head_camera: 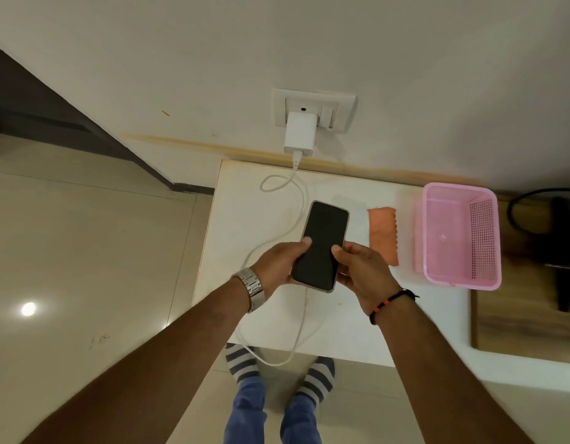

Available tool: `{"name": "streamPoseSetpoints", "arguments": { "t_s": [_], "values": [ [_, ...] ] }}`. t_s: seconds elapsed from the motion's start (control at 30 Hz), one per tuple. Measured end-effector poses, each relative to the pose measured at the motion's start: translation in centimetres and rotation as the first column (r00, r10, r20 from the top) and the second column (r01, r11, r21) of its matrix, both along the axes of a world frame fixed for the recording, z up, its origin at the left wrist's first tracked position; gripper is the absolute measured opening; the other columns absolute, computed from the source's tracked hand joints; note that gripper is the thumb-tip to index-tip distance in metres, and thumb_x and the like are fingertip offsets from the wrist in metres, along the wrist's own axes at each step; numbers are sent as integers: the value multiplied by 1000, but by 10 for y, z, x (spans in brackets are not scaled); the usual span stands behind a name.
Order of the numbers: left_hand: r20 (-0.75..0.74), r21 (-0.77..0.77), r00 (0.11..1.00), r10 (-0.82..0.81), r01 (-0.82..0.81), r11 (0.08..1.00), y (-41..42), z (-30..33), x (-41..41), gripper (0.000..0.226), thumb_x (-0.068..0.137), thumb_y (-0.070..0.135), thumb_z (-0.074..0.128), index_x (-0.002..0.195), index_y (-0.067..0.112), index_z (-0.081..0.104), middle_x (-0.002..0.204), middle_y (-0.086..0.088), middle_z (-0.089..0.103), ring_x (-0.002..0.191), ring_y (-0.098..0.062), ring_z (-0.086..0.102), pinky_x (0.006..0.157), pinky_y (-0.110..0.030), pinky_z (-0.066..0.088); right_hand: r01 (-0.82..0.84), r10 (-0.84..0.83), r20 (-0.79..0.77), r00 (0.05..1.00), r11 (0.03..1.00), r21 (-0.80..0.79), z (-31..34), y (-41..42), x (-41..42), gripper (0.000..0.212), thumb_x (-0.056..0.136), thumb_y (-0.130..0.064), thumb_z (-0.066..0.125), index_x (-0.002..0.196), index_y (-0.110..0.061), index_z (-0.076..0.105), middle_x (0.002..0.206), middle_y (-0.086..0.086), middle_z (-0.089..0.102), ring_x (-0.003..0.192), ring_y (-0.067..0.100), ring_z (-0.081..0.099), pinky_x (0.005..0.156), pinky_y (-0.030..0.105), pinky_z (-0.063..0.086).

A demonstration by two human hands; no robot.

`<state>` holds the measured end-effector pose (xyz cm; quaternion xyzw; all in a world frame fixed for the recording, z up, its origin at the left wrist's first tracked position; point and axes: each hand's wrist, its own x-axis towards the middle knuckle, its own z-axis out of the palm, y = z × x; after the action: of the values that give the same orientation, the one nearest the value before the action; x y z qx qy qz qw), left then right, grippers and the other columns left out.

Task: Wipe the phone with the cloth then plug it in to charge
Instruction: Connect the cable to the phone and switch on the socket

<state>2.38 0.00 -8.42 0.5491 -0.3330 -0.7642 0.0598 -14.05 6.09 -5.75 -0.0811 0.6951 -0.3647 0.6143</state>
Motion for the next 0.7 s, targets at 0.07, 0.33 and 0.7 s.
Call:
{"name": "streamPoseSetpoints", "arguments": {
  "t_s": [0.07, 0.33, 0.7],
  "values": [
    [22, 74, 994, 110, -111, 991, -12, -4, -3, 29, 102, 33, 52, 107, 16, 75, 111, -5, 78, 110, -22, 70, 90, -45, 59, 0, 1, -39, 999, 1000, 8, -7, -4, -4, 19, 101, -14, 58, 114, -8, 71, 108, 6, 77, 100, 21, 73, 82, 30, 59],
    [89, -16, 910, 405, -405, 914, -63, -10, 5, 41, 103, 12, 50, 143, 6, 54, 139, -14, 61, 131, -31, 56, 107, -60, 47, -86, 93, -146, 985, 995, 52, -33, -19, -3, 13, 100, -15, 59, 101, -14, 71, 108, 10, 75, 100, 24, 71, 81, 32, 59],
    [341, -422, 928, 151, 7, 907, -79, -31, 33, 47, 100, 11, 47, 146, 17, 55, 162, -1, 40, 149, -20, 36, 123, -36, 29, -246, 266, -274, 924, 964, 104, -64, -69, 27, 28, 94, -16, 62, 107, 9, 64, 110, 33, 66, 101, 46, 66, 88, 56, 57]
  ]
}}
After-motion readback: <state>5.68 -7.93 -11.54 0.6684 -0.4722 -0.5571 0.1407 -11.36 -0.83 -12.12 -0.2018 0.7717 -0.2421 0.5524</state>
